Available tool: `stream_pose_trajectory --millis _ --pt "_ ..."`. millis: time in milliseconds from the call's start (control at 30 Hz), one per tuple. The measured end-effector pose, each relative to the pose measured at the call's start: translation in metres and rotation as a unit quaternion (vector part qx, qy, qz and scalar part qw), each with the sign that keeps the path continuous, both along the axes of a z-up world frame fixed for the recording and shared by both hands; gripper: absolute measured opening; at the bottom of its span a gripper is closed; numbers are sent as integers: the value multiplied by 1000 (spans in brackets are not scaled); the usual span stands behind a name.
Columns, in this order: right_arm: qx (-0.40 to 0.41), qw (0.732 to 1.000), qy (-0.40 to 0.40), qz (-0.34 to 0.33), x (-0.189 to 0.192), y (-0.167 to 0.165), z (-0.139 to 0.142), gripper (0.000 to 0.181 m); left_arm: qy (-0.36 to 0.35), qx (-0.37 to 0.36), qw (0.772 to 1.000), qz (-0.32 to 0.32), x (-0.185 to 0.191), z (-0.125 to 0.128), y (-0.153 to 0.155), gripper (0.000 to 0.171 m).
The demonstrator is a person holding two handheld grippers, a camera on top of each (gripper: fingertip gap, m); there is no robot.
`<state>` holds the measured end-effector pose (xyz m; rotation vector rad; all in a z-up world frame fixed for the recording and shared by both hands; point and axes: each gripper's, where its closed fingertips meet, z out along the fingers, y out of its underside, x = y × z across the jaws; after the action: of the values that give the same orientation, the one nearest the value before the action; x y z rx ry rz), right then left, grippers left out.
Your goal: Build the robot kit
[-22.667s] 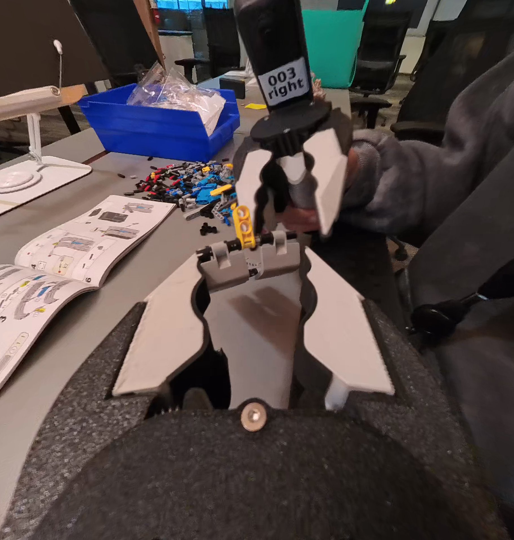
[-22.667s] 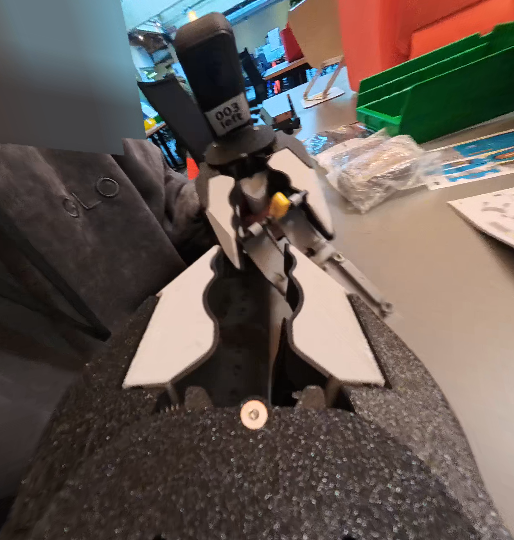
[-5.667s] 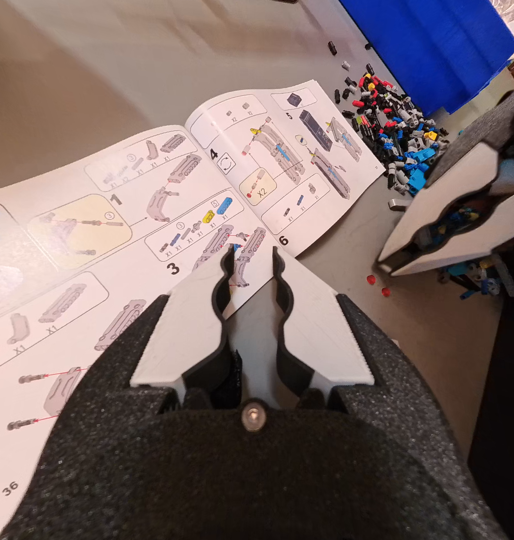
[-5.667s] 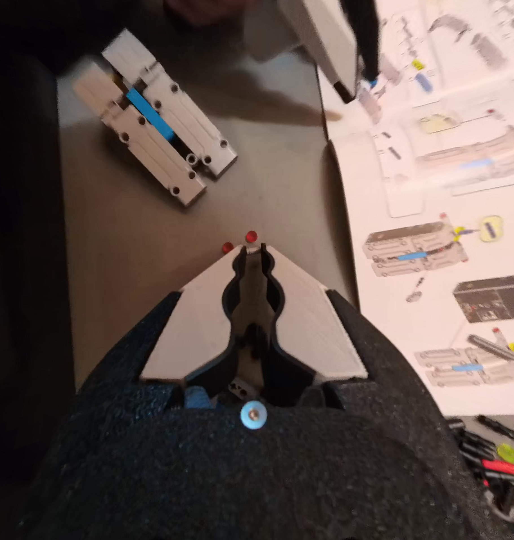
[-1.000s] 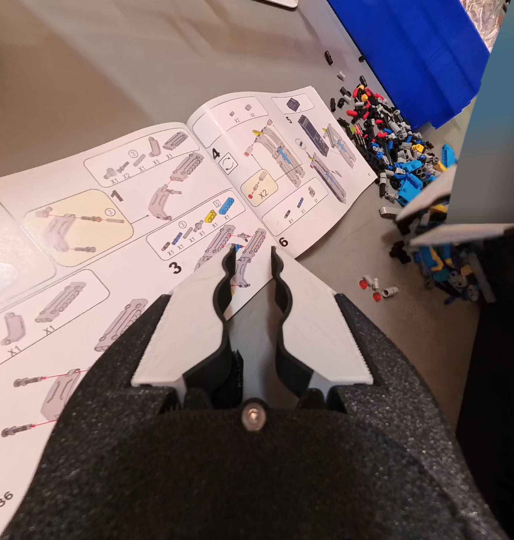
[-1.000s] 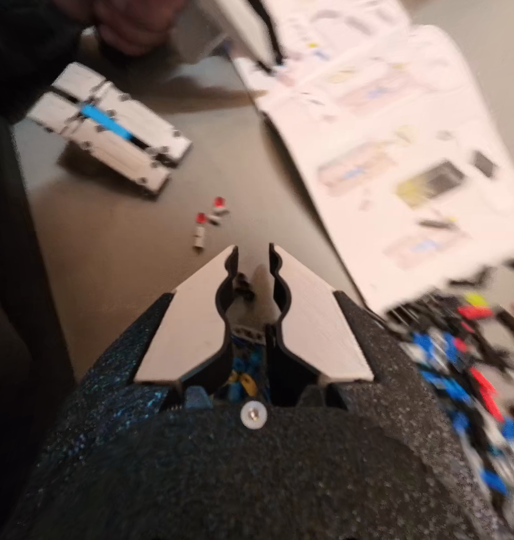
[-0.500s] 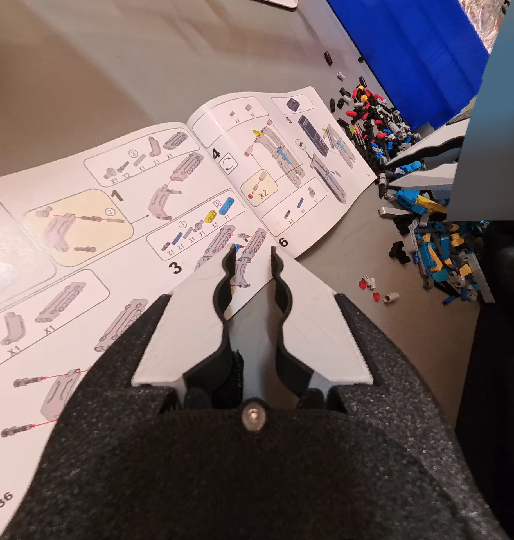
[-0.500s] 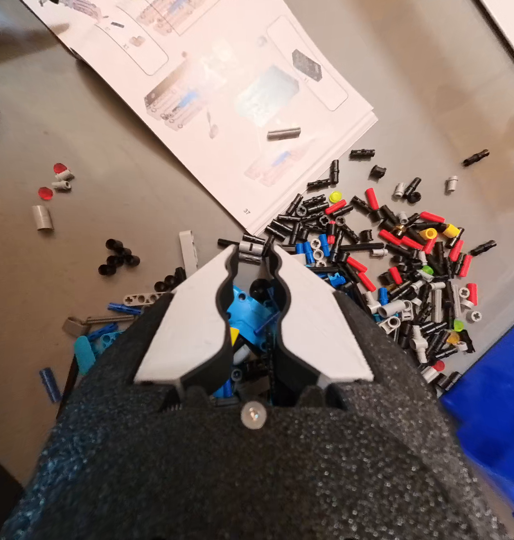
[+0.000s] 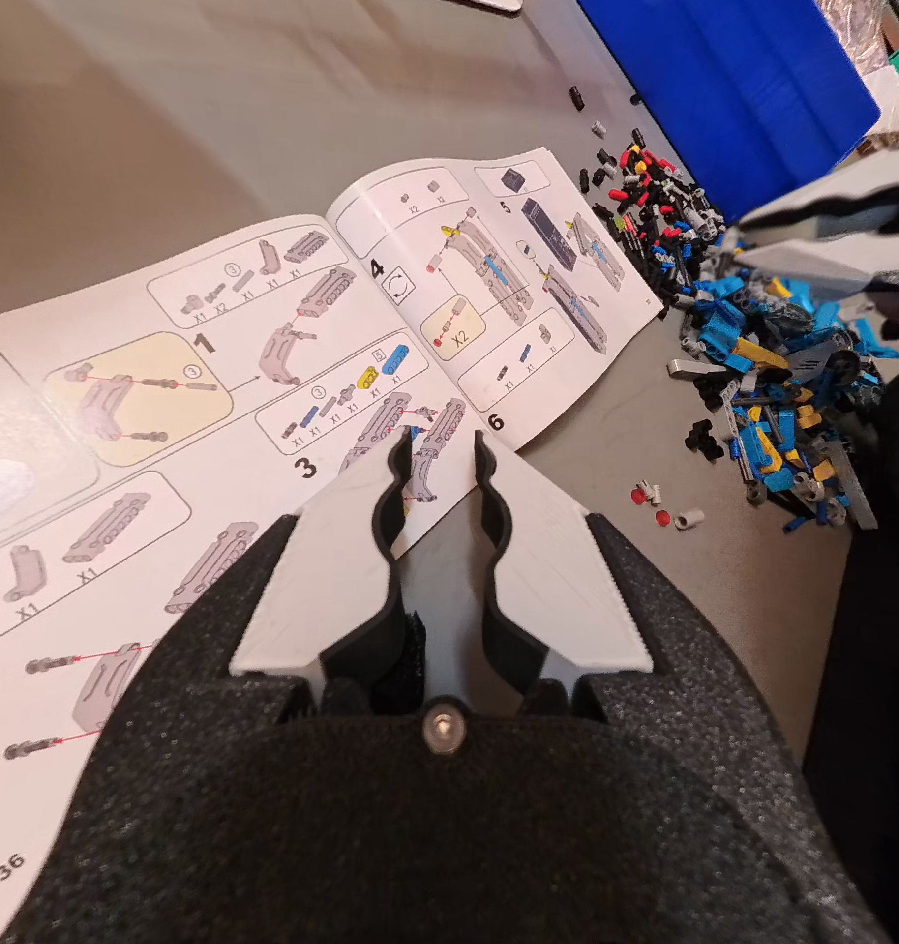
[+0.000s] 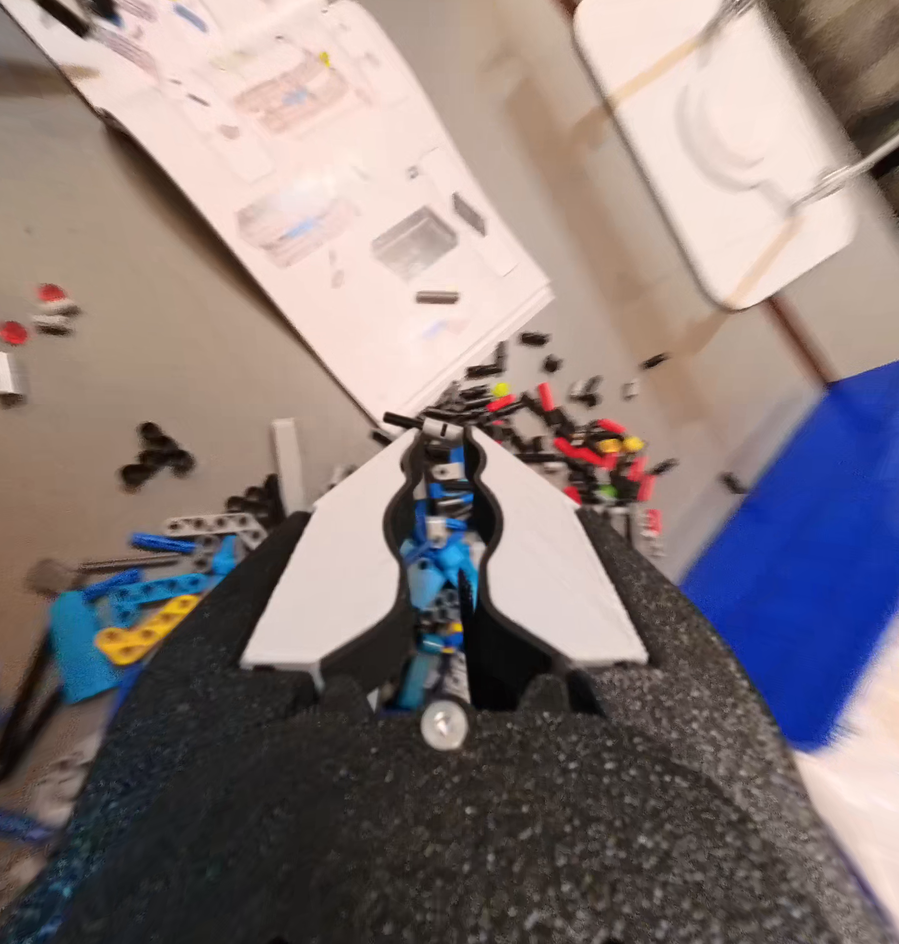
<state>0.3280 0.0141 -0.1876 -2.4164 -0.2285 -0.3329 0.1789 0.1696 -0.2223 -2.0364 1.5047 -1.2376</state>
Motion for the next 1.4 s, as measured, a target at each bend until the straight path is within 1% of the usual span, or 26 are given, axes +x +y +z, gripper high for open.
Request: stream_pose_trajectory --millis 67,100,167,233,300,333,433,500,567,633,667,700,733,800,833,900,967,1033,1100,1167,1267,1300,1333,1400 --pt "9 992 -123 5 15 -3 16 14 0 3 1000 0 0 0 0 23" --pt "7 982 -188 4 24 -6 24 13 1 5 1000 0 0 0 0 24" --pt "-18 953 -303 4 39 -14 32 13 2 13 1000 -1 0 0 -1 24" --pt "-33 921 -387 19 46 -18 35 13 3 19 1000 -2 0 0 -1 24" --pt "-38 899 -434 38 48 -20 33 14 3 23 1000 -3 0 0 -2 24" --pt "-40 894 -445 42 49 -21 30 14 4 24 1000 -4 0 -1 -2 24" --pt "-22 890 -452 60 46 -19 23 14 4 30 1000 -5 0 0 -2 24" --pt "6 888 -456 52 44 -16 31 13 0 35 999 -5 0 3 -2 24" --pt "55 904 -422 45 34 -8 41 13 -14 36 999 -5 2 8 -3 24" --pt "87 911 -402 36 28 -3 50 13 -16 37 999 -5 3 10 -4 24" --pt "103 914 -390 34 24 -1 53 0 -16 38 999 -6 3 10 -5 24" --pt "124 918 -374 34 18 3 58 0 -16 39 999 -7 3 11 -6 24" --pt "145 928 -342 36 9 8 61 0 -18 41 999 -9 3 13 -6 24" --pt "171 957 -227 61 -21 22 55 0 -19 47 999 -10 2 16 -7 24" --pt "176 962 -194 75 -35 28 52 0 -18 53 998 -10 2 17 -7 24" --pt "156 965 -179 111 -56 33 42 0 -15 68 998 -7 1 18 -5 24" --pt "141 968 -184 101 -54 33 36 0 -14 79 997 -4 -1 20 -4 24" --pt "110 981 -140 81 -45 27 25 0 -20 83 996 -1 0 23 -3 24" --pt "108 987 -111 41 -31 23 30 0 -23 82 996 1 0 24 -2 24" --pt "115 992 -55 18 -25 20 37 0 -25 77 997 0 0 26 -4 24" --pt "157 987 -16 -30 -11 19 54 0 -31 76 997 -2 0 30 -6 24" --pt "160 986 6 -44 -9 19 54 0 -33 79 996 -2 0 31 -6 24" --pt "161 985 24 -56 -7 18 53 4 -33 81 996 -3 0 31 -7 24" --pt "166 983 45 -68 -4 18 50 6 -32 83 996 -3 0 32 -7 24"
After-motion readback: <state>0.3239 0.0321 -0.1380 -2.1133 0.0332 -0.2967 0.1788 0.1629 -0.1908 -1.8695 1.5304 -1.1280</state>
